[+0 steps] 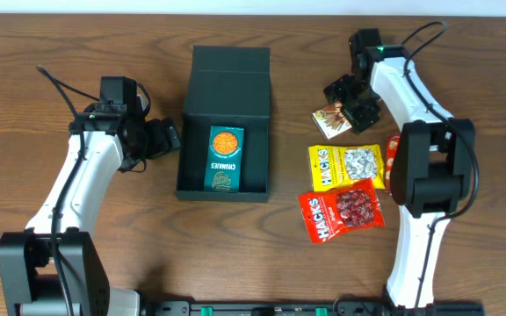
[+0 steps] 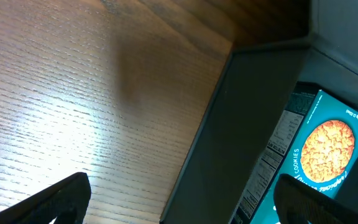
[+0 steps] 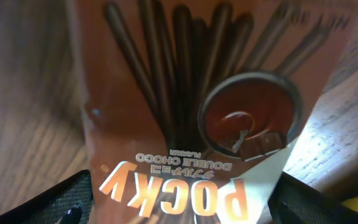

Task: Pack container
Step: 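Grasp the Pocky box with the right gripper and lift it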

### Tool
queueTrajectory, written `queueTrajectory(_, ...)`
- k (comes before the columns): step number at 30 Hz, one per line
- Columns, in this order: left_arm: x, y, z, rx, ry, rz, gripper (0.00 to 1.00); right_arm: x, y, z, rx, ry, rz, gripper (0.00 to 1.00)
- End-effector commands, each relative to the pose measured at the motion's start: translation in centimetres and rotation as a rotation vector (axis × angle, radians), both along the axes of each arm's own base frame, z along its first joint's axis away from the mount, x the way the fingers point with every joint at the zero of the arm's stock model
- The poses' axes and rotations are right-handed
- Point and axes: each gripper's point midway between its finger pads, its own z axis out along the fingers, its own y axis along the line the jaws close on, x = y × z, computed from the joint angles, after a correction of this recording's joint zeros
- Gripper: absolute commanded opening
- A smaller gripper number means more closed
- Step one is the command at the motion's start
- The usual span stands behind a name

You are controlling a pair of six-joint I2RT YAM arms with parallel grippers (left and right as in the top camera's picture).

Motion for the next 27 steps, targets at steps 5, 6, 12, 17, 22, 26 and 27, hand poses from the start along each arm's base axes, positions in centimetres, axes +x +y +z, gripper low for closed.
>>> queueTrajectory(5, 0.6, 0.3, 0.9, 0.013, -0.033, -0.014, 0.95, -0.1, -0.5, -1.1, -0.003, 0.019, -0.027, 0.84)
queueTrajectory(6, 0.6, 0.3, 0.9, 0.013, -0.033, -0.014, 0.95, -0.1, -0.5, -1.2, -0.003, 0.019, -0.027, 0.83)
queueTrajectory(12, 0.6, 0.3, 0.9, 0.013, -0.033, -0.014, 0.96, -0.2, -0.6, -1.5, -0.005, 0.026, -0.015, 0.76)
queueTrajectory(17, 0.7, 0.3, 1.0, 0.013, -0.040, -0.014, 0.95, -0.2, -0.7, -1.5, -0.010, 0.021, 0.049, 0.69)
queueTrajectory(22, 1.2, 0.3, 1.1, 0.013, -0.060, -0.014, 0.95, -0.1, -0.7, -1.4, -0.013, 0.015, 0.099, 0.64)
queueTrajectory(26, 1.4, 0.4, 1.4, 0.013, -0.069, -0.009, 0.95, 0.2, -0.7, -0.6, -0.017, 0.003, 0.153, 0.63)
queueTrajectory(27, 1.6, 0.6, 1.6, 0.013, -0.074, -0.004, 0.95, 0.4, -0.7, -0.3, -0.019, -0.002, 0.169, 0.63)
